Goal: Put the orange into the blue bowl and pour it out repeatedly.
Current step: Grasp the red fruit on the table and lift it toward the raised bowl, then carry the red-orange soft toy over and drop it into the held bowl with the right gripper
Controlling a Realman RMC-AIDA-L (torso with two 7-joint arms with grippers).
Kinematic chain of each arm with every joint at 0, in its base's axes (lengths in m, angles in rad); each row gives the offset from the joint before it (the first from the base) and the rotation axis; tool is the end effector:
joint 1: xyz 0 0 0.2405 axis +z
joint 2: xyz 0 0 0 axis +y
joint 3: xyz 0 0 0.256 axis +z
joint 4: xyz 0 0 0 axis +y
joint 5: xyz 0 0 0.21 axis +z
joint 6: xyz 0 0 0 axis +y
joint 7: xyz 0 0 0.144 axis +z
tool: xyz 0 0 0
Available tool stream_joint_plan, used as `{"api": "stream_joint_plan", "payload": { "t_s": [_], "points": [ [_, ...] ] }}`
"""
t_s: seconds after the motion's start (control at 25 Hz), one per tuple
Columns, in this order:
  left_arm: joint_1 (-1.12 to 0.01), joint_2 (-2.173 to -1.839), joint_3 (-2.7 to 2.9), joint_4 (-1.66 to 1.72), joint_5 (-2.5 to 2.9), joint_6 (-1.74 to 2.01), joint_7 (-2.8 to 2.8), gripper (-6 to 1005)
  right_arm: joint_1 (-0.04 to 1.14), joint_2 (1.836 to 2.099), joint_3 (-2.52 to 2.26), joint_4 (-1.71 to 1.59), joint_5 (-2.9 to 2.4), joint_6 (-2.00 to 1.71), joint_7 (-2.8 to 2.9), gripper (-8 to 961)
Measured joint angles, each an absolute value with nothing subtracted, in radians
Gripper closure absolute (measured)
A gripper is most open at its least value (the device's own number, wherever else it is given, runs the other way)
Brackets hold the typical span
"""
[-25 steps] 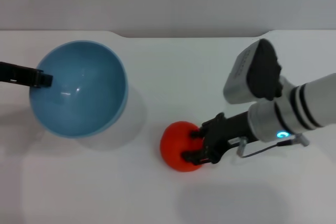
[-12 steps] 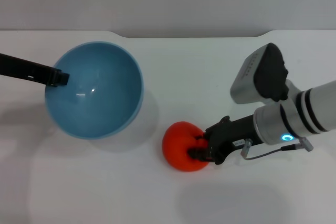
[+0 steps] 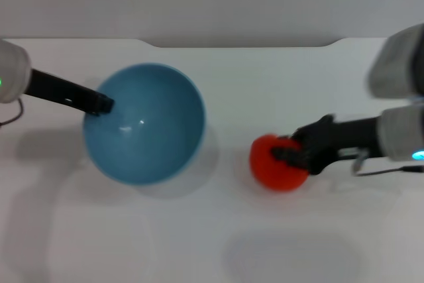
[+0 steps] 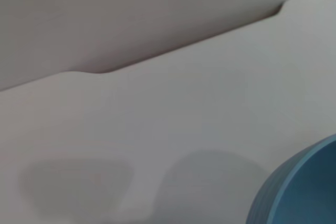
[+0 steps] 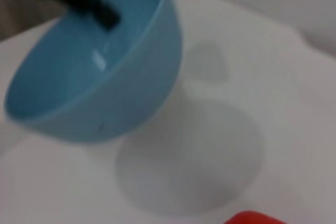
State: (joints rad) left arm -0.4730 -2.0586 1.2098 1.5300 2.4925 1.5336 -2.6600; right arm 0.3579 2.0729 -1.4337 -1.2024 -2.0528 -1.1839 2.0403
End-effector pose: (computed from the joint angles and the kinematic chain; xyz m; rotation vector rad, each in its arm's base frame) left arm -0.1916 0.3538 0.0565 -2.3837 -1.1236 0.1358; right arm 0.2132 0.3343 -0.0320 -2.7375 0.7085 0.1471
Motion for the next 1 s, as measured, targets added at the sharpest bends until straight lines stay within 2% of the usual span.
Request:
{"api": "stream_joint_plan", "payload": {
  "t_s": [0.16, 0.32, 0.72, 1.0],
  "points": [
    [-0.518, -2.059, 1.289, 1.46, 2.492, 1.52, -2.661, 999, 0.268, 2.078, -1.312, -1.391, -2.026, -1.278, 1.986, 782],
    [-0.567, -2.06, 1.358, 1.401, 2.49, 1.512, -2.675, 999, 0.251, 2.079, -1.227, -1.473, -1.928, -1.37, 1.924, 819],
    [-0.743, -2.07, 1.577, 1.256, 2.486, 1.449, -2.777, 999, 0.299, 2.074, -1.291, -1.548, -1.814, -1.508, 1.826, 862],
    [-0.775, -2.072, 1.58, 1.243, 2.485, 1.445, -2.802, 1000, 0.315, 2.077, -1.407, -1.51, -1.911, -1.45, 1.827, 909]
  ]
}}
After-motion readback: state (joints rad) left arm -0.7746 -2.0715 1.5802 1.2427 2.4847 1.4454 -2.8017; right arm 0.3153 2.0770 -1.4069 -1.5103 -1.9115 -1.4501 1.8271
